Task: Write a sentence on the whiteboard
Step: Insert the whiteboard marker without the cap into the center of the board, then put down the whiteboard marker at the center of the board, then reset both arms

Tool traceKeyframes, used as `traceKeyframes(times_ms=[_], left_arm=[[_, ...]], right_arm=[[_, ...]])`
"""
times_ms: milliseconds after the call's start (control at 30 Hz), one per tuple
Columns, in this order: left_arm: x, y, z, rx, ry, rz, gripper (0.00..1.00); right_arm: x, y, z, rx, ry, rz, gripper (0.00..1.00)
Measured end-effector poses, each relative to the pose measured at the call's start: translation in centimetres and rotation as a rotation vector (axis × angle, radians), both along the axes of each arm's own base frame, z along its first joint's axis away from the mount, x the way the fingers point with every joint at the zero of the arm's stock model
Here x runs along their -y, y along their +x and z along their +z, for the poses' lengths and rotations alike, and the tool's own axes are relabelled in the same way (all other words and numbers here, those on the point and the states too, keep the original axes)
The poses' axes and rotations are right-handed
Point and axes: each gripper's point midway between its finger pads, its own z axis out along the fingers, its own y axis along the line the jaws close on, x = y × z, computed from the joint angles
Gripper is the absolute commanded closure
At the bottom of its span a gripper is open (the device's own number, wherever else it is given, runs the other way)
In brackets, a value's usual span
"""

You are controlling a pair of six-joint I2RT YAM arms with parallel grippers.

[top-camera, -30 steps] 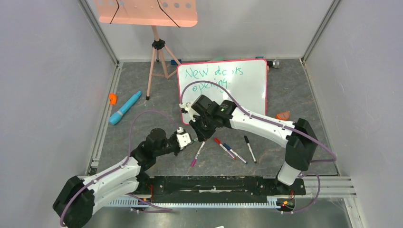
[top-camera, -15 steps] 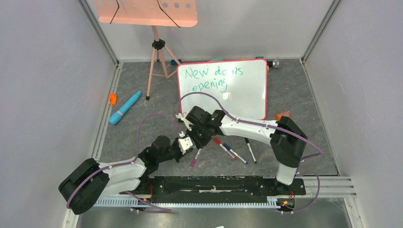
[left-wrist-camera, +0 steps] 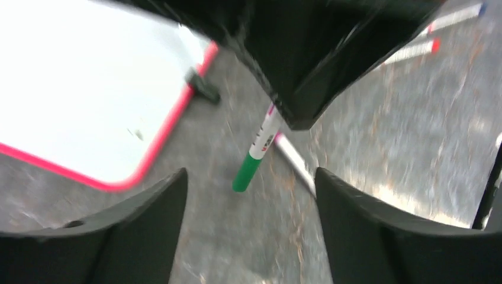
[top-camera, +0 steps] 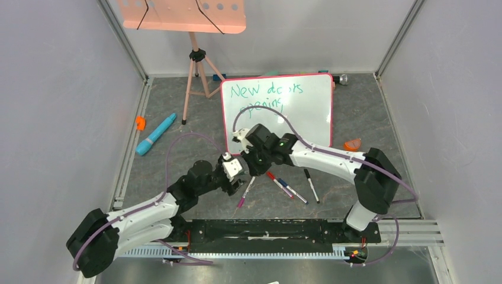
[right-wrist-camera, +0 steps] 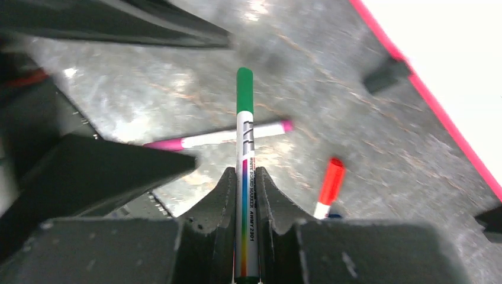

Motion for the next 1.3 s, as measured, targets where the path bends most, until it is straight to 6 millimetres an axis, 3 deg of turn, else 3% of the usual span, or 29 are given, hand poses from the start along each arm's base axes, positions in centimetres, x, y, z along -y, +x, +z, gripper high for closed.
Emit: traceKeyframes(times_ms=[133,233,300,433,500,667,833,967,1100,1300], left_arm=[[1.4,1.5,5.9,0.097,-0.104,0.018,0.07],[1.4,2.6,8.2,0.113,-0.114,0.065,0.06],[1.1,2.9,8.6,0.102,-0.11,0.1,0.06],[-0.1,2.9,8.3,0.059,-0.107,0.177,0.04],[-0.9,3.0,8.7,0.047,-0.127,0.23,0.05],[-2.5,3.2,9.8,0.042,-0.177,0.338,0.05],[-4.1,3.4,9.4,0.011,-0.186,0.443,0.03],[-5.2,3.7,8.9,-0.017,-0.161,0.522,0.01],[-6.3,4.3,8.9,-0.02,-0.137,0.605,0.0],[-9.4,5.1,9.7,0.04,-0.154,0.758,0.0]], right_arm=[[3.1,2.2,-1.5,-0.007,0.022,-0.102,0.85],[5.2,3.3,-3.0,-0.031,0.014,-0.164,0.84],[5.6,3.4,-3.4,-0.041,0.029,-0.173,0.81],[5.7,3.0,-3.7,-0.062,0.071,-0.168,0.45],[5.7,2.9,-3.6,-0.066,0.083,-0.17,0.38],[6.2,3.3,-2.0,-0.018,0.117,-0.188,0.35],[8.2,5.8,1.9,0.125,0.174,-0.288,0.36],[11.9,8.1,5.5,0.328,0.216,-0.448,0.36],[16.6,8.4,7.6,0.53,0.234,-0.61,0.33],[22.5,8.7,6.9,0.705,0.119,-0.794,0.32]])
